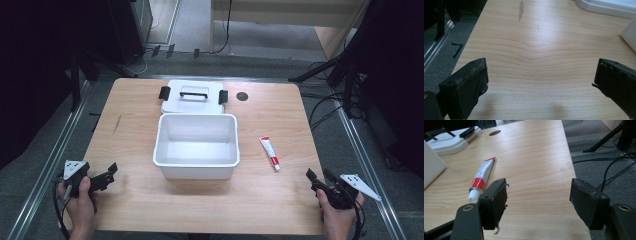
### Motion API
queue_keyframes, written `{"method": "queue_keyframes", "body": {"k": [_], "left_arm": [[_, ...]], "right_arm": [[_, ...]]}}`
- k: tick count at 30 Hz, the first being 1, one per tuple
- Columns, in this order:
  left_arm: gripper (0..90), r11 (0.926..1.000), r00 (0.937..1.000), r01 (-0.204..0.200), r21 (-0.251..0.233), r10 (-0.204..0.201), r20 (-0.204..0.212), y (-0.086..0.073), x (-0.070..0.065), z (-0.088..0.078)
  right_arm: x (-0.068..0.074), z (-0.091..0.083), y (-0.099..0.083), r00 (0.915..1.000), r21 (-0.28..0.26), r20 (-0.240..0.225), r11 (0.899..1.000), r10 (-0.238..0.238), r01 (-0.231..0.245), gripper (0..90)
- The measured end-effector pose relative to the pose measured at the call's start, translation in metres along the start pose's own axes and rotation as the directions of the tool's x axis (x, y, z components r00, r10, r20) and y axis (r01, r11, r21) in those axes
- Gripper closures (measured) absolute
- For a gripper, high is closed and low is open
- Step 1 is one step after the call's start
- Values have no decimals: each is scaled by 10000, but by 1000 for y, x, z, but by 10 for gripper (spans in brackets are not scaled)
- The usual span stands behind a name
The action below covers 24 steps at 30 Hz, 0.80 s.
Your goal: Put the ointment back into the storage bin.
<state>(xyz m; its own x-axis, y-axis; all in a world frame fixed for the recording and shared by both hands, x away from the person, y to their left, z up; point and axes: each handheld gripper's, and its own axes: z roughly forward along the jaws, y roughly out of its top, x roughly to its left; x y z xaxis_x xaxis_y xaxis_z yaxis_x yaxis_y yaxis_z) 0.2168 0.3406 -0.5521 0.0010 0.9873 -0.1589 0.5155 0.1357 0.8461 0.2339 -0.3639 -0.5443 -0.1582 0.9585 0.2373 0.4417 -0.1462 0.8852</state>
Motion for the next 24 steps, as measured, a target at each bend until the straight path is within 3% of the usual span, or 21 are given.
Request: {"method": "queue_keyframes", "body": {"k": [2, 8, 11, 14, 17, 18, 19, 20, 22, 24], "left_arm": [[0, 9999, 9999, -137, 1, 137, -7, 0, -1, 0], [0, 9999, 9999, 108, -106, -107, 99, -1, 2, -2], [0, 9999, 10000, 20, -143, -19, 87, -1, 1, -2], [0, 10000, 9999, 33, -86, -32, 112, -1, 2, -2], [0, 9999, 9999, 58, -85, -57, 100, -1, 2, -2], [0, 10000, 9999, 41, -70, -40, 93, -1, 2, -2], [0, 10000, 9999, 41, -70, -40, 93, -1, 2, -2], [0, 9999, 9999, 106, -106, -105, 106, -1, 2, -1], [0, 9999, 9998, 144, -95, -143, 132, -1, 2, -2], [0, 9998, 9997, 175, -93, -174, 155, -1, 3, -2]], "right_arm": [[2, 1, 1, 9997, 37, 208, 9999, -125, 124, 309], [7, 2, 8, 9988, 395, 447, 9990, -208, 190, 315], [13, 3, 15, 9952, 727, 619, 9948, -753, 708, 326], [21, 1, 25, 9981, 974, -139, 9933, -605, 615, 364], [29, 1, 32, 9953, 1272, -143, 9871, -957, 967, 373], [38, 4, 38, 9903, 1759, -218, 9746, -1370, 1387, 373], [38, 4, 38, 9903, 1759, -218, 9746, -1370, 1387, 373], [46, 9, 42, 9809, 2353, -307, 9523, -1923, 1941, 379], [52, 13, 44, 9726, 2864, -374, 9300, -2297, 2306, 384], [60, 20, 48, 9629, 3598, -771, 8935, -2585, 2687, 391]]}}
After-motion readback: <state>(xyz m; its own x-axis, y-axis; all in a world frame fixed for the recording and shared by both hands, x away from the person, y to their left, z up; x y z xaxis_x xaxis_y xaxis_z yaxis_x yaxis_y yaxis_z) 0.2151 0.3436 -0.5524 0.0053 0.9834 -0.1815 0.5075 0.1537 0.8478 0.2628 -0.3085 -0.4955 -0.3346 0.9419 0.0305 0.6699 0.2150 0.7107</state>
